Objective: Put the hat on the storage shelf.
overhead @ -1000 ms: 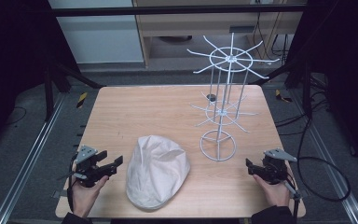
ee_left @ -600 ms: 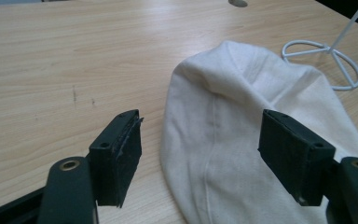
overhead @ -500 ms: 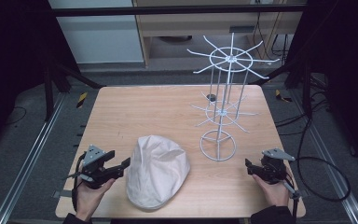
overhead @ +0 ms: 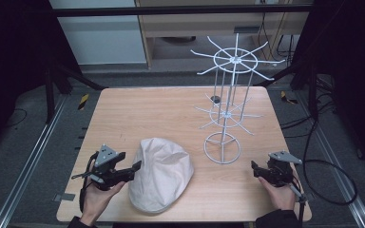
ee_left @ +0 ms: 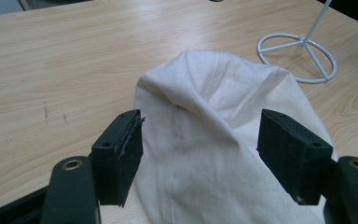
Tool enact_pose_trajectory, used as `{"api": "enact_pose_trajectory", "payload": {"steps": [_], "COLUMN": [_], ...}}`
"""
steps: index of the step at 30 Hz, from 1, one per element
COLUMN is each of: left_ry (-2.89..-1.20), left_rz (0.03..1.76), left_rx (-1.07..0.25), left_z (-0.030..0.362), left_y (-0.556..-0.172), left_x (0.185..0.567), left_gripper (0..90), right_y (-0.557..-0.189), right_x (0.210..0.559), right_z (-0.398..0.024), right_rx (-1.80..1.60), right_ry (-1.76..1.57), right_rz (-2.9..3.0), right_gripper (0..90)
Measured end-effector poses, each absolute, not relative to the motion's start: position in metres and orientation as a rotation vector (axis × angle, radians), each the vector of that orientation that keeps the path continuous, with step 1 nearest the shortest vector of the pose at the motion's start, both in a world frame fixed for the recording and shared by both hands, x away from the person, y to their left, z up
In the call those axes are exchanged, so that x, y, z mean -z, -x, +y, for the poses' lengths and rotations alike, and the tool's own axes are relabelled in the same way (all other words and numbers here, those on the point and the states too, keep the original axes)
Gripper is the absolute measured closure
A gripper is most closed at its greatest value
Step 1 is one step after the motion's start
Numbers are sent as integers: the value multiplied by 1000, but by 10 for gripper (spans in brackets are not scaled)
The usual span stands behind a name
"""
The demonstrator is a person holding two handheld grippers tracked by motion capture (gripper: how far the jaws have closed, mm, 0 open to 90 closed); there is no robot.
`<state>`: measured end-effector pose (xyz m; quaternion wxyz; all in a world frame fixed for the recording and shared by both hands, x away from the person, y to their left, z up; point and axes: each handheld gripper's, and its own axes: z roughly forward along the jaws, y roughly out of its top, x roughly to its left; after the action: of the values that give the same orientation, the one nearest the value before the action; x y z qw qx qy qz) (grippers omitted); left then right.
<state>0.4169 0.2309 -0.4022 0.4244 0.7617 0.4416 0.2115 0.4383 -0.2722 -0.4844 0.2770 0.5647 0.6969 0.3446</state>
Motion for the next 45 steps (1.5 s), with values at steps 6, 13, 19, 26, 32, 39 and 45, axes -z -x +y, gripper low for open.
{"api": "enact_pose_trajectory", "payload": {"steps": [6, 13, 19, 26, 32, 39, 45], "left_ry": [-1912, -1929, -1951, -1979, -2008, -2042, -2077], "left_rz": [1112, 1134, 1161, 1190, 1211, 1223, 1249], "left_rx": [-527, -529, -542, -527, -523, -525, -522], "left_z": [224, 216, 207, 199, 192, 187, 183], "left_y": [-423, -431, -438, -446, -452, -454, -459], "left_x": [398, 399, 402, 406, 412, 422, 432], "left_gripper": [320, 333, 349, 369, 395, 431, 453], "right_y": [-439, -439, -439, -439, -439, -440, -441], "right_x": [485, 486, 486, 486, 486, 486, 487], "right_z": [-270, -271, -271, -271, -271, -272, -270], "right_rx": [-919, -918, -921, -916, -919, -922, -916], "right_ry": [-1519, -1523, -1527, -1527, -1527, -1527, -1526], "right_rz": [1883, 1883, 1886, 1892, 1892, 1895, 1905], "right_gripper": [257, 259, 261, 262, 263, 267, 271]}}
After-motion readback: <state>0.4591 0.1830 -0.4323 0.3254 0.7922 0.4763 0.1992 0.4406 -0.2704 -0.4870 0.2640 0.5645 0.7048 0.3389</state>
